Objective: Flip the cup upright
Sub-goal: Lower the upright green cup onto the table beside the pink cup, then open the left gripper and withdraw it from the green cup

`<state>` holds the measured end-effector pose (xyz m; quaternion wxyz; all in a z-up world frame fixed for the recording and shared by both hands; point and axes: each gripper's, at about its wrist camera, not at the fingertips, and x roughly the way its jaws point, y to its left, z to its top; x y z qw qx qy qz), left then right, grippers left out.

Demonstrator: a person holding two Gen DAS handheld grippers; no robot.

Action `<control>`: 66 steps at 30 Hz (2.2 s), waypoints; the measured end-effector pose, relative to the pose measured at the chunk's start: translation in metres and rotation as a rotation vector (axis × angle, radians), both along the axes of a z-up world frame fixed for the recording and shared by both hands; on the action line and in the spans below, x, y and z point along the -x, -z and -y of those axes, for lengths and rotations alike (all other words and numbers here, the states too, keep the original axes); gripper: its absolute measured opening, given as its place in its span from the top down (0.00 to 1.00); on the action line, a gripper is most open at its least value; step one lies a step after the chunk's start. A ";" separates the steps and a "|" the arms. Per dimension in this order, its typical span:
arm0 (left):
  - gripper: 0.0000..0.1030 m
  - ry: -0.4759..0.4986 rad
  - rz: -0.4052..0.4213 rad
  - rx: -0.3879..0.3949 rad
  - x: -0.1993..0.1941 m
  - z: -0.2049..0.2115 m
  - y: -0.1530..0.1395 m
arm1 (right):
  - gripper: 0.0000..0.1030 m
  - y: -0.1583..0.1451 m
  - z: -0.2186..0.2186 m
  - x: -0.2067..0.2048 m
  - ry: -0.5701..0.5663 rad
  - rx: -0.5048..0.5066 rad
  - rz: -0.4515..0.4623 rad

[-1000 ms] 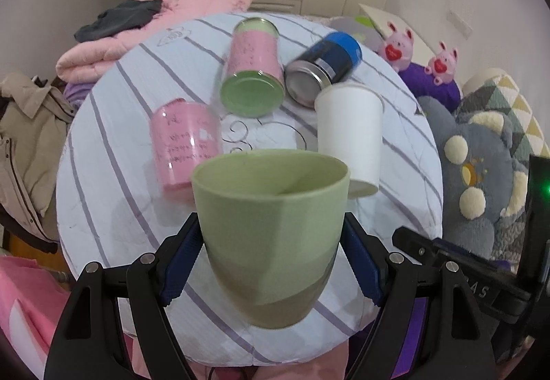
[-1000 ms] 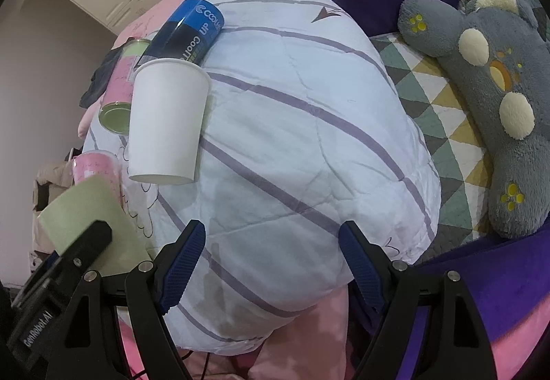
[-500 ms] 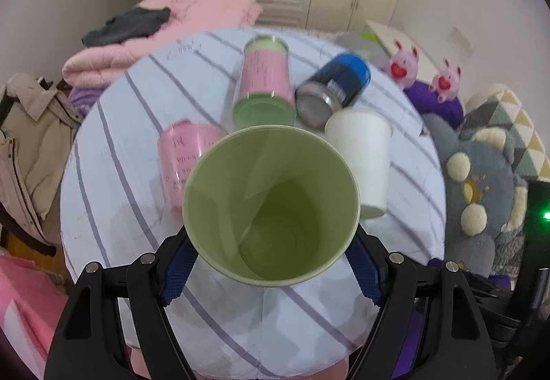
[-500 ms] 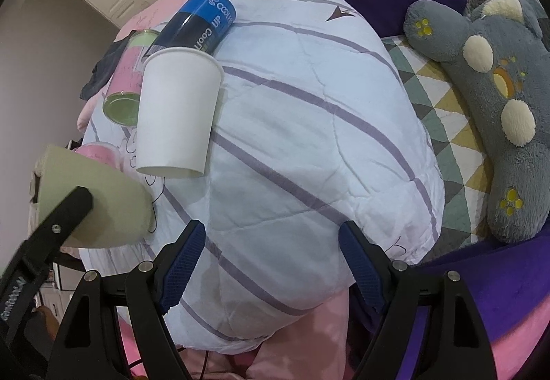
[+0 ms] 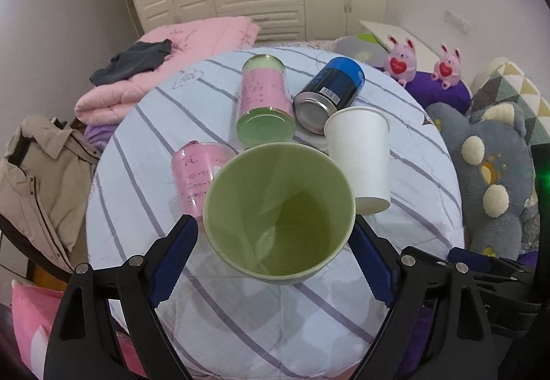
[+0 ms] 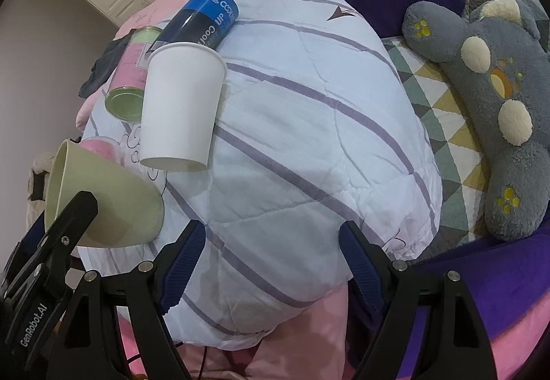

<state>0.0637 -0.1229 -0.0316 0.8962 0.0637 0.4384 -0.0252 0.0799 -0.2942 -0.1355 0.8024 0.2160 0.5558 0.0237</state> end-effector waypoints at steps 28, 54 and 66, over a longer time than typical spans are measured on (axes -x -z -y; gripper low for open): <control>0.13 0.027 0.080 -0.005 0.053 -0.017 -0.027 | 0.21 -0.032 -0.022 0.045 0.001 0.090 0.092; 0.02 0.027 0.424 0.081 0.098 -0.076 -0.060 | 0.20 -0.090 -0.074 0.096 0.000 0.263 0.420; 0.02 0.065 0.467 0.082 0.100 -0.088 -0.042 | 0.16 -0.082 -0.081 0.103 0.067 0.203 0.557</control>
